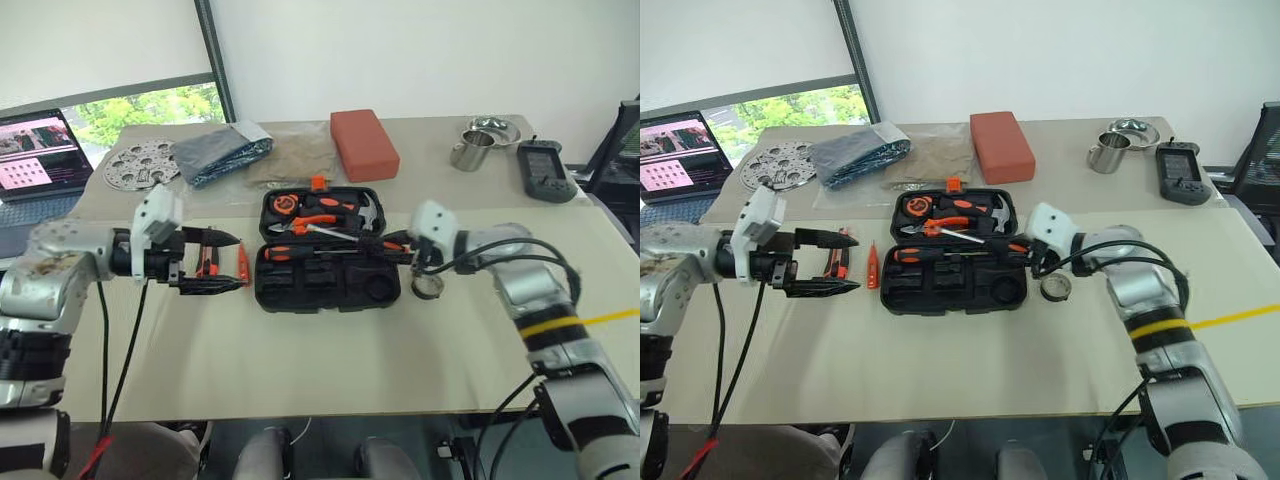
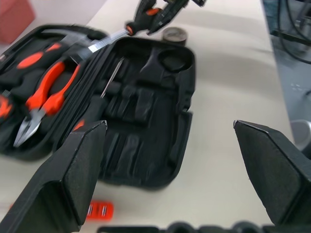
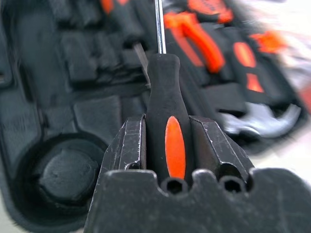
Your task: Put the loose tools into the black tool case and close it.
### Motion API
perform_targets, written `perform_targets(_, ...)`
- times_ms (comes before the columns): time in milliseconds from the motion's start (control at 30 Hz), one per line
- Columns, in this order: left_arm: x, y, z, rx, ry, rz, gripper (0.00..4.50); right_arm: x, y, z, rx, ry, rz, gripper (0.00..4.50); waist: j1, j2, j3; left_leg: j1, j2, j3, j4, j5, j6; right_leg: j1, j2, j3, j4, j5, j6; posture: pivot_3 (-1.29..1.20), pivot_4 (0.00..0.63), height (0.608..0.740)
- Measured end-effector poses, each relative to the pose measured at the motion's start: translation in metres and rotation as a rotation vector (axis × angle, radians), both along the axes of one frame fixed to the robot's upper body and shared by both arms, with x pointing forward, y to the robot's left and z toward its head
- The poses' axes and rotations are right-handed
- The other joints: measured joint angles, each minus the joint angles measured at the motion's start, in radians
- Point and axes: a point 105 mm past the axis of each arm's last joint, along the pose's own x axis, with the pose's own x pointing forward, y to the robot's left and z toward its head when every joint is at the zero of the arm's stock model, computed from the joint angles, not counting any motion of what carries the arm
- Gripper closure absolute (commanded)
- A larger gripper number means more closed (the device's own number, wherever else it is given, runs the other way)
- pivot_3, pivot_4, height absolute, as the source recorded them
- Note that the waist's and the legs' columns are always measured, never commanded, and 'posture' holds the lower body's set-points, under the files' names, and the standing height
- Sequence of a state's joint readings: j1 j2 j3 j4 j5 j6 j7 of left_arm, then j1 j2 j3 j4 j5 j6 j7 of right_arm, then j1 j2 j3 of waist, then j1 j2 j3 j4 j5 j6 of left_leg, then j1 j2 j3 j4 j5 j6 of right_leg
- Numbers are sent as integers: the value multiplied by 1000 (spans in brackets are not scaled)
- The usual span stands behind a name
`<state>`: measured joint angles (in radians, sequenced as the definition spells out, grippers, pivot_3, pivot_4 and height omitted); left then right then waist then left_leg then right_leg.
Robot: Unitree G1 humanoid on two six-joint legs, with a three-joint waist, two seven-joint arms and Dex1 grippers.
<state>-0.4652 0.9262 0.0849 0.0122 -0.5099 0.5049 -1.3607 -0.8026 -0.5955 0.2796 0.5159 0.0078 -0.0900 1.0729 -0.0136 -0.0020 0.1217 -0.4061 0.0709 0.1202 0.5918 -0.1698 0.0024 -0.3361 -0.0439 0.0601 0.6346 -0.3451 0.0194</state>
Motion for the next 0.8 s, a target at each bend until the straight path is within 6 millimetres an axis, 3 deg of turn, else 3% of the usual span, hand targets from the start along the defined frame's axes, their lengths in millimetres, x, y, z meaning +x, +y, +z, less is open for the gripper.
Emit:
perform_targets(167,-7,5,-3,5,-10,55,0,9,8,-9,-125,-38,100,3527,-2,0,0,2,0,1,0,0,0,0,0,1,6,0,0,0,150,740)
perform_targets(400,-14,6,-4,-5,-18,85,0,15,1,-17,-229,-44,146,3527,-5,0,0,4,1,1,0,0,-1,0,0,2,7,0,-1,0,150,740)
perform_targets(467,-15,6,-6,-1,-15,90,0,16,3,-18,-232,-55,154,2514,-5,0,0,5,1,2,0,0,-1,1,0,2,8,0,-1,0,150,740)
perform_targets(700,-15,5,-6,-3,-21,97,0,21,13,-7,-171,-96,157,213,-7,0,0,6,2,2,-1,1,-2,1,1,2,9,0,-1,0,150,740)
perform_targets(800,-14,5,-6,-2,-20,97,0,21,22,2,-62,-92,157,36,-11,0,0,6,4,2,-1,1,-2,1,1,2,9,0,-1,0,150,740)
